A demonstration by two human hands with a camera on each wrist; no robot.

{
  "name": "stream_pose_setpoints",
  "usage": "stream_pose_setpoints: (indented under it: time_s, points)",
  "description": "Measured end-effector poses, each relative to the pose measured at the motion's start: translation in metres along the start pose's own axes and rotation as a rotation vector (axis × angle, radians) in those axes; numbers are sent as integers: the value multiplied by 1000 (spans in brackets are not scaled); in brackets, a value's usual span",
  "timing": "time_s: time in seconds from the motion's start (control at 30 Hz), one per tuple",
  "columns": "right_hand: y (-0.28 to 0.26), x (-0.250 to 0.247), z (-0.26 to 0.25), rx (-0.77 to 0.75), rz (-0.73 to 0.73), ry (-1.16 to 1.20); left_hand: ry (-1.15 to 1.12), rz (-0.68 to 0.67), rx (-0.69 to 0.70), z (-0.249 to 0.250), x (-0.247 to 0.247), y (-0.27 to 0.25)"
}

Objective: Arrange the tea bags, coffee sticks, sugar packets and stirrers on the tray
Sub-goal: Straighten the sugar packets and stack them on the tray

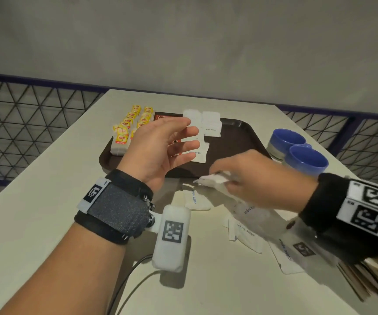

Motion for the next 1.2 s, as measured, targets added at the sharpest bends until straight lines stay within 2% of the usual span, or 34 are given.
stream_pose_setpoints:
  time_s: [0.23,0.33,0.4,0.5,0.63,0.73,0.9,1.1,1.2]
  points:
    - [-21,-19,24,179,-2,873,42,28,-14,-8,0,5]
    - [-19,-12,27,201,1,1213,99,14,-93,-19,3,6]
    - [-14,-5,26,211,5,1322,149,-8,-176,-29,5,5]
    - [-5,9,26,245,-9,1388,201,-35,-231,-38,6,5]
    - [3,15,27,237,-46,1394,186,-42,-198,-39,5,11]
    - [8,7,26,201,-10,1374,132,-84,-205,-40,9,11]
    - [18,-3,12,86,9,1352,105,-237,-334,-46,21,-5]
    - [17,3,10,39,38,1283,7,-252,-418,-50,23,-7]
    - [13,2,14,57,81,1229,11,-281,-413,-51,25,-8]
Point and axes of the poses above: each hand's wrist, its own y-axis towards the middle knuckle, its own x-axis out of the palm, z = x × y, the point moved 5 cm from there along y, towards the middle knuckle, and after that the axes turned 12 degrees about -y, right-handed, at the moved point
